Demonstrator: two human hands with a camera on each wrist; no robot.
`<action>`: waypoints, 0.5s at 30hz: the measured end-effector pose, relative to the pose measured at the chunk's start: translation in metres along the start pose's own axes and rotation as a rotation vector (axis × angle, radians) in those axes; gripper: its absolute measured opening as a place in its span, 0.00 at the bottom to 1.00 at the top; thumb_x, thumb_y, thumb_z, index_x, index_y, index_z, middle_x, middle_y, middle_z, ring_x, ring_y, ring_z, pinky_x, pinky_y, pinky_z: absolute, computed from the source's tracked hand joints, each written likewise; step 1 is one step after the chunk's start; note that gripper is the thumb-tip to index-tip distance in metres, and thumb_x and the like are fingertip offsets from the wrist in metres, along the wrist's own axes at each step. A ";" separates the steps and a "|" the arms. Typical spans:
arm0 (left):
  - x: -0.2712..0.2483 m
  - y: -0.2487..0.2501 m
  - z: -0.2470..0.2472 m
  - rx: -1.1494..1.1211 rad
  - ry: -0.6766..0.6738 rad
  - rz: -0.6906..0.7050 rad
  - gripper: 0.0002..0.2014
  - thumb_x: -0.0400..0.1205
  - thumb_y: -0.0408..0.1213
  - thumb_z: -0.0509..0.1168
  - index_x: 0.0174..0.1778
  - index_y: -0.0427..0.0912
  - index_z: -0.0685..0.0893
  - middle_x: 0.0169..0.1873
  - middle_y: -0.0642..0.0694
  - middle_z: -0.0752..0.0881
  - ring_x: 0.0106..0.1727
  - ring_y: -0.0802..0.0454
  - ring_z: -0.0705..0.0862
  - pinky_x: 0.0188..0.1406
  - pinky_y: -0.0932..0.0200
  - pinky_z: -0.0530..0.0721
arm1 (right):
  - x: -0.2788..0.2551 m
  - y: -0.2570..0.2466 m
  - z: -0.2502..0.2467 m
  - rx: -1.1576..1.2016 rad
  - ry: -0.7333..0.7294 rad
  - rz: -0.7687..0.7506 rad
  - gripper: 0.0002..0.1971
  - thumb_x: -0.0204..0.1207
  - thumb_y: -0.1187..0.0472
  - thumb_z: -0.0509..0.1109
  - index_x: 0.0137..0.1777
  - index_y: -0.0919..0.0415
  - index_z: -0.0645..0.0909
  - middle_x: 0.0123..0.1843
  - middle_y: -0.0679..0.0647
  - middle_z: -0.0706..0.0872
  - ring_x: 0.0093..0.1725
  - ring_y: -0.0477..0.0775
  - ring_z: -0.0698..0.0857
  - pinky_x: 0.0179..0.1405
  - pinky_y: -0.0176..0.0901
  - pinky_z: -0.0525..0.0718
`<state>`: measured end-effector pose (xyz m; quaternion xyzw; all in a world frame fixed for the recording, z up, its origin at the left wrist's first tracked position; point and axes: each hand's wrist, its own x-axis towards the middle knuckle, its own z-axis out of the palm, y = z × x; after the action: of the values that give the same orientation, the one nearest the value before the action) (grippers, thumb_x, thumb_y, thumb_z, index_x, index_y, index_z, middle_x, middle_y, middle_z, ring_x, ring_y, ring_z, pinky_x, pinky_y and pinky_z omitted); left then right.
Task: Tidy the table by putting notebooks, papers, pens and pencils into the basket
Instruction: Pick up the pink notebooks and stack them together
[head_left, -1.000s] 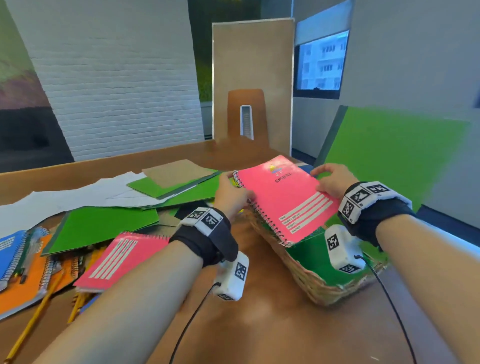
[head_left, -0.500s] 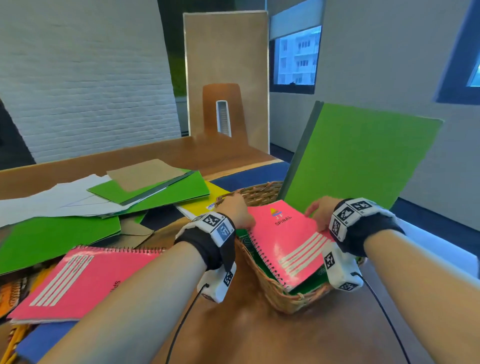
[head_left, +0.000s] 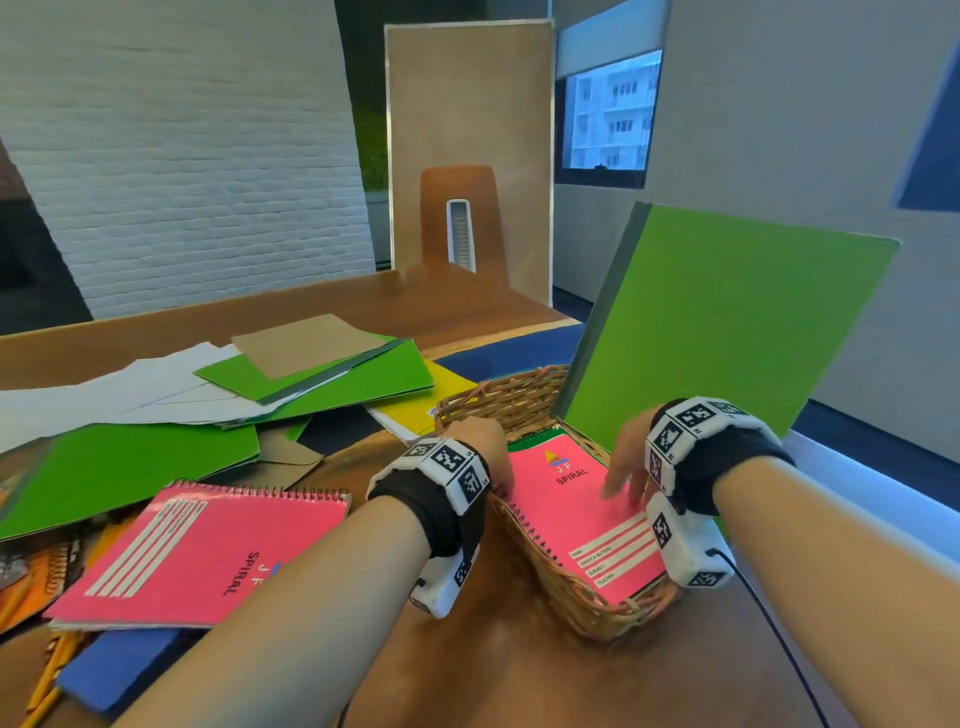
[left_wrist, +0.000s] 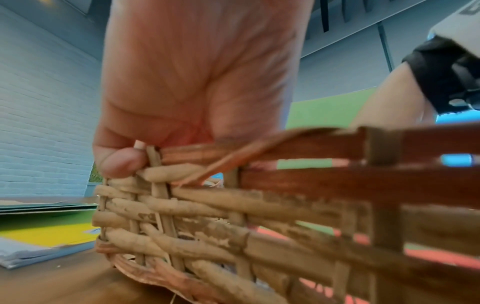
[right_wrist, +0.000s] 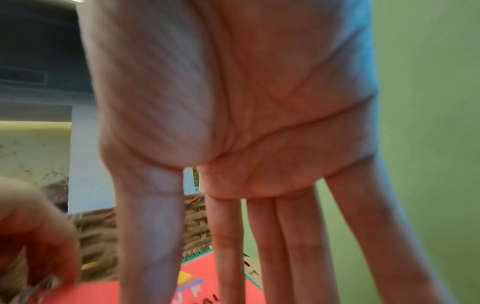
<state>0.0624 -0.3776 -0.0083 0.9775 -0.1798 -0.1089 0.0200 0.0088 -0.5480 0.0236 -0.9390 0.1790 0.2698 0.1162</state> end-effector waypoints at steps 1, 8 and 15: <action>-0.001 -0.001 0.001 -0.002 0.000 -0.002 0.21 0.73 0.49 0.75 0.53 0.36 0.85 0.52 0.42 0.87 0.55 0.45 0.86 0.44 0.57 0.81 | -0.004 -0.003 -0.001 0.019 -0.022 0.000 0.12 0.65 0.48 0.80 0.35 0.57 0.86 0.53 0.52 0.90 0.53 0.55 0.88 0.47 0.46 0.85; -0.004 -0.003 0.006 -0.021 0.026 0.003 0.26 0.71 0.55 0.75 0.53 0.36 0.85 0.50 0.43 0.87 0.53 0.46 0.86 0.47 0.54 0.84 | -0.012 -0.026 -0.003 0.144 -0.033 -0.059 0.26 0.73 0.51 0.74 0.66 0.66 0.78 0.60 0.57 0.88 0.57 0.57 0.87 0.61 0.56 0.82; -0.012 -0.023 -0.009 -0.204 0.290 -0.021 0.12 0.76 0.44 0.68 0.51 0.43 0.87 0.50 0.45 0.87 0.53 0.43 0.84 0.55 0.49 0.83 | -0.021 -0.060 -0.011 0.301 0.153 -0.315 0.17 0.74 0.60 0.73 0.60 0.68 0.81 0.60 0.61 0.86 0.50 0.59 0.88 0.31 0.36 0.83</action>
<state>0.0611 -0.3515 0.0013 0.9776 -0.1529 0.0153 0.1435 0.0219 -0.4911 0.0517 -0.9451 0.0769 0.1465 0.2817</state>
